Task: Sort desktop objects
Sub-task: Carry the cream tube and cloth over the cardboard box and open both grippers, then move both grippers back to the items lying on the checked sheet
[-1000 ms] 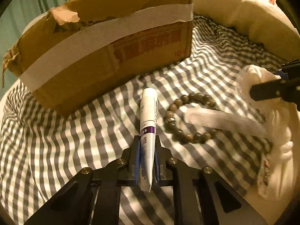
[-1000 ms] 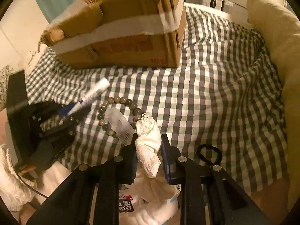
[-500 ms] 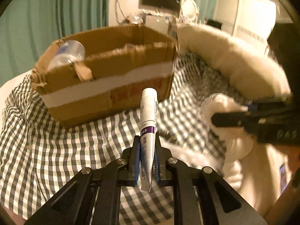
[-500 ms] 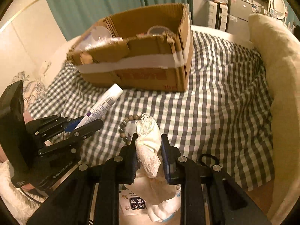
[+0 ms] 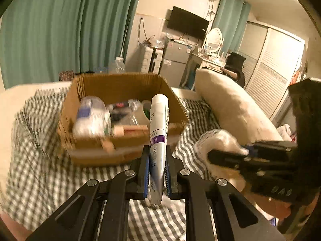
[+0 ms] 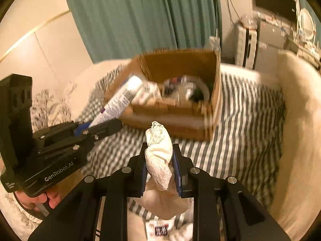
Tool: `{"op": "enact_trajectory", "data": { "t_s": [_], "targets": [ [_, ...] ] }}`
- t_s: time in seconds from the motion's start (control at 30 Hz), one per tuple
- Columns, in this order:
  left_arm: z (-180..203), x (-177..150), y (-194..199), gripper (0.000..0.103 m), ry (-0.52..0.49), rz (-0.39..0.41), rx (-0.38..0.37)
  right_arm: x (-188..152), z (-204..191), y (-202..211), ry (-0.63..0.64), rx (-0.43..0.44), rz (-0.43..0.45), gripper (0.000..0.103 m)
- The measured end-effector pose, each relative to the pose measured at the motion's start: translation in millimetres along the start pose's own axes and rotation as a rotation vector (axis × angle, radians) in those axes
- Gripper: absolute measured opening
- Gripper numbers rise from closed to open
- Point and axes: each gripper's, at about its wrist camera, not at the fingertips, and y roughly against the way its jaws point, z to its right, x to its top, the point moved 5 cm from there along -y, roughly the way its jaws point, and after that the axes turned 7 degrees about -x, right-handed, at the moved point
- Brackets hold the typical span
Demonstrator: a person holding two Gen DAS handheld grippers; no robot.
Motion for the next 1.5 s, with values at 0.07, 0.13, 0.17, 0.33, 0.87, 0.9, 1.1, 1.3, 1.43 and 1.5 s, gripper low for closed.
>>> {"op": "enact_trajectory", "data": {
  "t_s": [0.07,0.13,0.17,0.33,0.87,0.9,1.1,1.3,1.43,1.5],
  "targets": [
    [-7,17,-2,0.013,-0.01,-0.01,0.016,22,1,5,0.017,-0.019,0.035,0.022],
    [-19,35,-5,0.013,0.012,-0.019,0.021,44,3,7,0.019,-0.027,0.061,0.022],
    [-28,49,-5,0.013,0.039,-0.001,0.017,56,4,7,0.018,-0.031,0.072,0.022],
    [-55,94,-5,0.013,0.074,0.033,0.054,104,7,-8,0.019,-0.022,0.094,0.022],
    [-155,112,-115,0.013,0.123,-0.028,0.226,157,42,-158,-0.094,-0.035,0.02,0.023],
    [-157,113,-120,0.014,0.116,-0.034,0.221,157,46,-165,-0.105,-0.033,0.018,0.026],
    [-149,113,-116,0.096,0.091,-0.012,0.258,167,53,-155,-0.133,-0.046,0.078,0.074],
    [-121,107,-79,0.096,0.071,0.0,0.25,160,53,-100,-0.093,-0.114,0.111,0.077],
    [-95,97,-44,0.1,0.079,0.021,0.246,135,48,-52,-0.045,-0.167,0.102,0.081],
    [-78,87,-25,0.1,0.079,0.028,0.24,118,43,-32,-0.026,-0.177,0.092,0.083]
  ]
}}
